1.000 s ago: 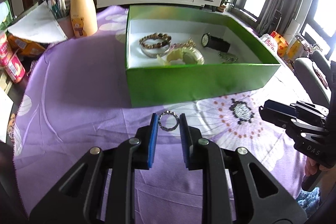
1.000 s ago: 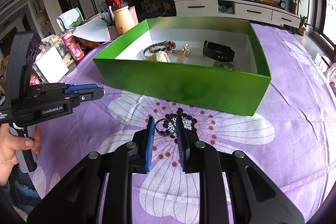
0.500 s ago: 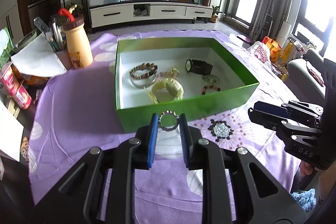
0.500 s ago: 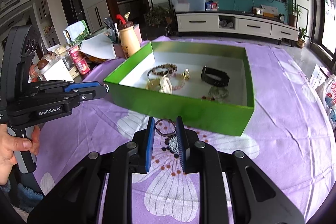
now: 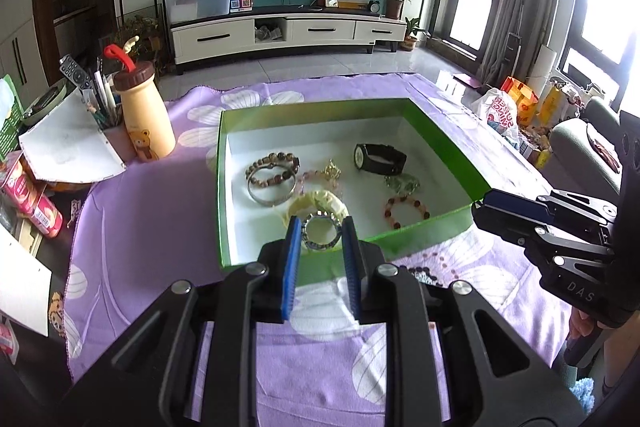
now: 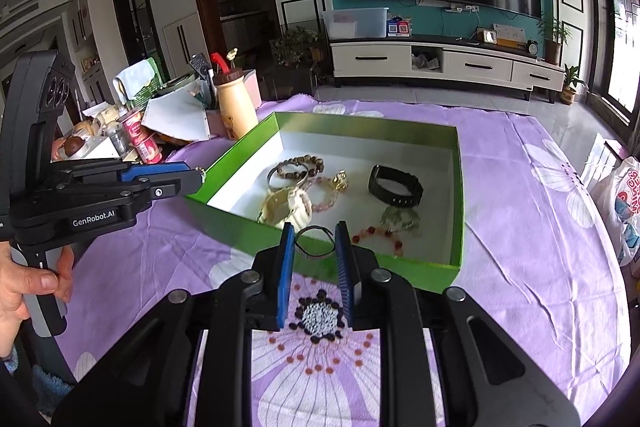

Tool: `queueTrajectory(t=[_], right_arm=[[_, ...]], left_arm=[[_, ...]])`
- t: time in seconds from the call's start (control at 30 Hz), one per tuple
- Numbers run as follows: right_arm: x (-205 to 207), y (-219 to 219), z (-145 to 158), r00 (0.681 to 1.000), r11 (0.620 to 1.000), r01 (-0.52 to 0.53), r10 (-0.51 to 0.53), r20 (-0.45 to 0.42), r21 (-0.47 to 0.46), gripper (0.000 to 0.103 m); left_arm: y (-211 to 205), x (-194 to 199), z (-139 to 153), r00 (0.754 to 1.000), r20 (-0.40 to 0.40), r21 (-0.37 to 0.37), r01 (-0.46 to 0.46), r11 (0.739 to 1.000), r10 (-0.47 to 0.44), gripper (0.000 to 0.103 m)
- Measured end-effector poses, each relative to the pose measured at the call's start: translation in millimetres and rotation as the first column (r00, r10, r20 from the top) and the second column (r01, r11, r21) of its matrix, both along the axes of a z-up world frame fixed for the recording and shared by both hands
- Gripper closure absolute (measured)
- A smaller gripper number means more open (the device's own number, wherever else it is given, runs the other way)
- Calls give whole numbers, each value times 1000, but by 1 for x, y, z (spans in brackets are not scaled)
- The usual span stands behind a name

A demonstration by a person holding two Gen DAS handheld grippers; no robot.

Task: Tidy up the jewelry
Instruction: 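Lower the ring and black band into the green box and open both tools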

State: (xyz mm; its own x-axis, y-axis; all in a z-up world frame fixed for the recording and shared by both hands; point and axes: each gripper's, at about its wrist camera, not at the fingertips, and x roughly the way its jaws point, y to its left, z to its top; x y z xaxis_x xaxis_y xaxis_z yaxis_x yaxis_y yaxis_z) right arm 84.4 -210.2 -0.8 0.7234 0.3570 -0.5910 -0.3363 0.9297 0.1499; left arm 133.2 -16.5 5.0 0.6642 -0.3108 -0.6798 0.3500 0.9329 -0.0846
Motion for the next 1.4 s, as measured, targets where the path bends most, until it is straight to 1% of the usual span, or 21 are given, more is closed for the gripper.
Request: queueTrajectory(t=[0.5, 0.77, 1.03, 1.4], right_arm=[[39, -8, 7, 999, 999, 34, -34, 14, 27, 83], [59, -9, 4, 999, 999, 40, -40, 5, 36, 82], [82, -12, -6, 998, 997, 50, -48, -48, 57, 82], [107, -11, -20, 992, 996, 63, -56, -113, 61, 82]], left_arm=[[-15, 43, 1, 1000, 8, 8, 3, 1000, -3, 83], [-26, 64, -4, 1000, -1, 20, 8, 1000, -8, 83], [-34, 83, -15, 1000, -23, 36, 12, 999, -11, 83], [-42, 107, -30, 998, -58, 49, 10, 999, -7, 83]])
